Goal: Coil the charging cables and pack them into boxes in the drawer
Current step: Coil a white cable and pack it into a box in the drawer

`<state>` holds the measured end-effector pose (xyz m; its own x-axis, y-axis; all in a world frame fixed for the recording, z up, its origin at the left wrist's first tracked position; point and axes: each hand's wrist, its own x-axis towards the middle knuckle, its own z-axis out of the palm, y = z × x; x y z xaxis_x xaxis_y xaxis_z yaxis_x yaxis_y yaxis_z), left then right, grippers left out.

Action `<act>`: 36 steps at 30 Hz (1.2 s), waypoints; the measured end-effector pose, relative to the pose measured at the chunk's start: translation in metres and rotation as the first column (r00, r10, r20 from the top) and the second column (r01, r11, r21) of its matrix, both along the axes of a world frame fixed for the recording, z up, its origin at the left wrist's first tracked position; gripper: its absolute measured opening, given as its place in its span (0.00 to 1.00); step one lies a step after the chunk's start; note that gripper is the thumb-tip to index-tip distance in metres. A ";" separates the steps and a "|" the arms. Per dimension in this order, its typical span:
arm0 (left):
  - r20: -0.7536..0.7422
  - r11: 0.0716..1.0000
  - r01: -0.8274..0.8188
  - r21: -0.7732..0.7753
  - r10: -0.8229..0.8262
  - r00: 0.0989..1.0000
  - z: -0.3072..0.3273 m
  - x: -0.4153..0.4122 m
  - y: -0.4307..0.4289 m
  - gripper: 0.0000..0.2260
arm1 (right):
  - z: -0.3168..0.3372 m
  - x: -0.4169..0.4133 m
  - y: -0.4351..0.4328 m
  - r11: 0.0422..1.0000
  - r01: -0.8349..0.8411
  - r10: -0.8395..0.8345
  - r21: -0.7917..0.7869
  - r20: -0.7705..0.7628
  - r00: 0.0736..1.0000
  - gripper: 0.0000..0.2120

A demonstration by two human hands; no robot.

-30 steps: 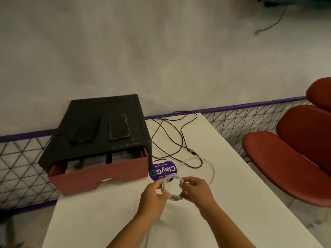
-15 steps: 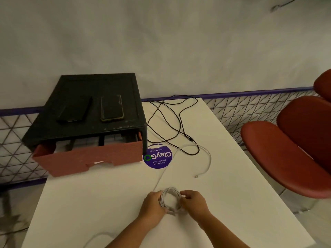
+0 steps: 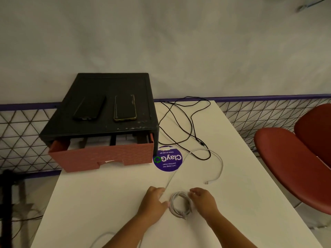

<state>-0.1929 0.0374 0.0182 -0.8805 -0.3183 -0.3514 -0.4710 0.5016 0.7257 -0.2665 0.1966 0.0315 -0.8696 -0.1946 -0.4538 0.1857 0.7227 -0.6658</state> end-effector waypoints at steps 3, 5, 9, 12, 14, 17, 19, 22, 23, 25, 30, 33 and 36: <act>-0.112 0.988 -0.144 0.051 0.148 0.983 0.021 -0.002 -0.034 0.18 | 0.016 -0.007 -0.018 0.999 0.013 -0.014 -0.044 -0.043 0.999 0.14; -0.195 0.953 -0.285 0.105 0.300 0.934 0.038 -0.001 -0.064 0.15 | 0.026 -0.008 -0.036 0.993 0.037 -0.043 -0.115 -0.048 0.998 0.13; -0.162 0.794 -0.486 0.365 0.568 0.807 0.063 0.009 -0.119 0.15 | 0.048 -0.003 -0.083 0.972 -0.003 -0.019 -0.236 -0.090 0.996 0.13; 0.005 0.543 -0.547 0.637 0.706 0.708 0.069 0.015 -0.139 0.18 | 0.068 0.003 -0.122 0.954 -0.089 0.047 -0.286 -0.149 0.988 0.13; 0.161 0.318 -0.564 0.762 0.750 0.642 0.072 0.018 -0.147 0.20 | 0.077 0.008 -0.147 0.927 -0.087 0.047 -0.366 -0.115 0.992 0.10; 0.271 0.152 -0.556 0.817 0.750 0.604 0.073 0.022 -0.156 0.23 | 0.081 0.013 -0.179 0.873 0.035 -0.004 -0.486 0.064 0.998 0.05; 0.215 0.296 -0.591 0.751 0.736 0.642 0.074 0.021 -0.160 0.22 | 0.076 0.015 -0.197 0.831 0.164 -0.041 -0.532 0.235 0.971 0.05; 0.034 0.676 -0.599 0.429 0.650 0.759 0.087 0.019 -0.171 0.15 | 0.066 0.017 -0.219 0.755 0.376 -0.098 -0.537 0.475 0.875 0.07; -0.021 0.741 -0.579 0.340 0.622 0.783 0.092 0.018 -0.177 0.13 | 0.062 0.019 -0.225 0.730 0.425 -0.107 -0.535 0.524 0.845 0.09; -0.140 0.811 -0.549 0.204 0.579 0.803 0.106 0.017 -0.191 0.09 | 0.052 0.021 -0.236 0.692 0.480 -0.098 -0.539 0.588 0.803 0.13; -0.488 0.843 -0.495 -0.209 0.349 0.800 0.120 0.014 -0.233 0.08 | 0.040 0.028 -0.254 0.629 0.551 -0.056 -0.549 0.675 0.736 0.20; -0.430 0.831 -0.377 -0.409 0.190 0.883 0.115 0.006 -0.259 0.14 | 0.036 0.033 -0.264 0.548 0.593 -0.019 -0.589 0.701 0.713 0.19; -0.370 0.822 -0.294 -0.488 0.111 0.922 0.109 0.000 -0.274 0.15 | 0.032 0.035 -0.271 0.488 0.653 -0.038 -0.579 0.733 0.679 0.17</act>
<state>-0.1930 -0.2370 0.1275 -0.8062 -0.5555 0.2034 -0.4007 0.7657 0.5031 -0.2318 -0.0742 0.0636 -0.5651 -0.4576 -0.6864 0.8214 -0.2350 -0.5196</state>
